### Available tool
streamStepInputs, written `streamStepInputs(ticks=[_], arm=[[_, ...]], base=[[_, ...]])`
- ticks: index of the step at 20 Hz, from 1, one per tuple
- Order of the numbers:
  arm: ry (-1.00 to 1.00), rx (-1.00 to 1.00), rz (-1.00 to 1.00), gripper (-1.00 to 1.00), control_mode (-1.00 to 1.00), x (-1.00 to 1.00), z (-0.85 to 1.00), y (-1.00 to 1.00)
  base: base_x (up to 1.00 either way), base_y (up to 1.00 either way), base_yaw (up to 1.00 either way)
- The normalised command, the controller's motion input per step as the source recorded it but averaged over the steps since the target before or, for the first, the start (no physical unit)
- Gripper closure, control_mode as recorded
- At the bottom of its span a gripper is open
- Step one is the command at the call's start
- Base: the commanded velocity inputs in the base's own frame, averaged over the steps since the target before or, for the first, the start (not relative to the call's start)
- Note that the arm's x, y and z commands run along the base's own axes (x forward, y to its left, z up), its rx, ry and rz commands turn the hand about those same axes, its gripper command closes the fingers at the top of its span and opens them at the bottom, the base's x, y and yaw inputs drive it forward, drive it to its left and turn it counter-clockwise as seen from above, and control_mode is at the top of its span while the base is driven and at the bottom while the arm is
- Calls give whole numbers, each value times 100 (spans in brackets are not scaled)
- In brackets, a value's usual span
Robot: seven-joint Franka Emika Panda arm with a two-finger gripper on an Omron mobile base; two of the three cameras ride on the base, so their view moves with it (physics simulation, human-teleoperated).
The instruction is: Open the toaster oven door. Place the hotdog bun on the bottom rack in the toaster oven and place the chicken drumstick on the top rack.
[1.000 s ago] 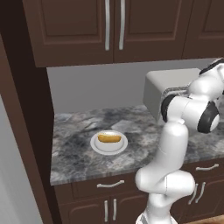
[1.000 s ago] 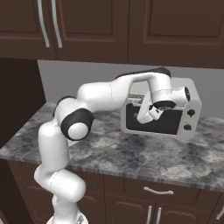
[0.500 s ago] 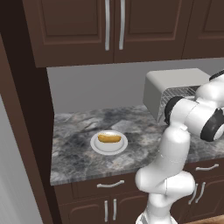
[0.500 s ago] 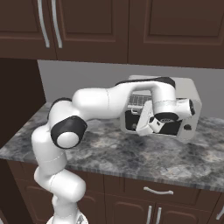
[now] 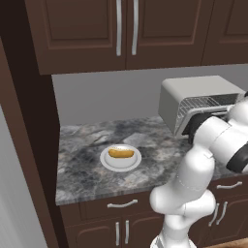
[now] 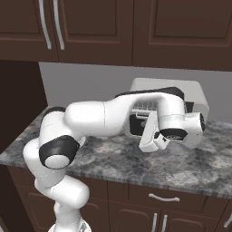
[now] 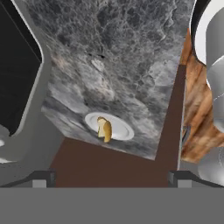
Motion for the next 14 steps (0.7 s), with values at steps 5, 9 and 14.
streamStepInputs(ticks=[5, 9, 14], arm=[[-3, -17, 29, -100, -100, 0, 26, 6], [-18, -35, 45, -100, -100, -1, 12, 0], [-11, -35, 33, -100, -100, -2, 39, 0]], base=[[0, 0, 0], [0, 0, 0], [0, 0, 0]])
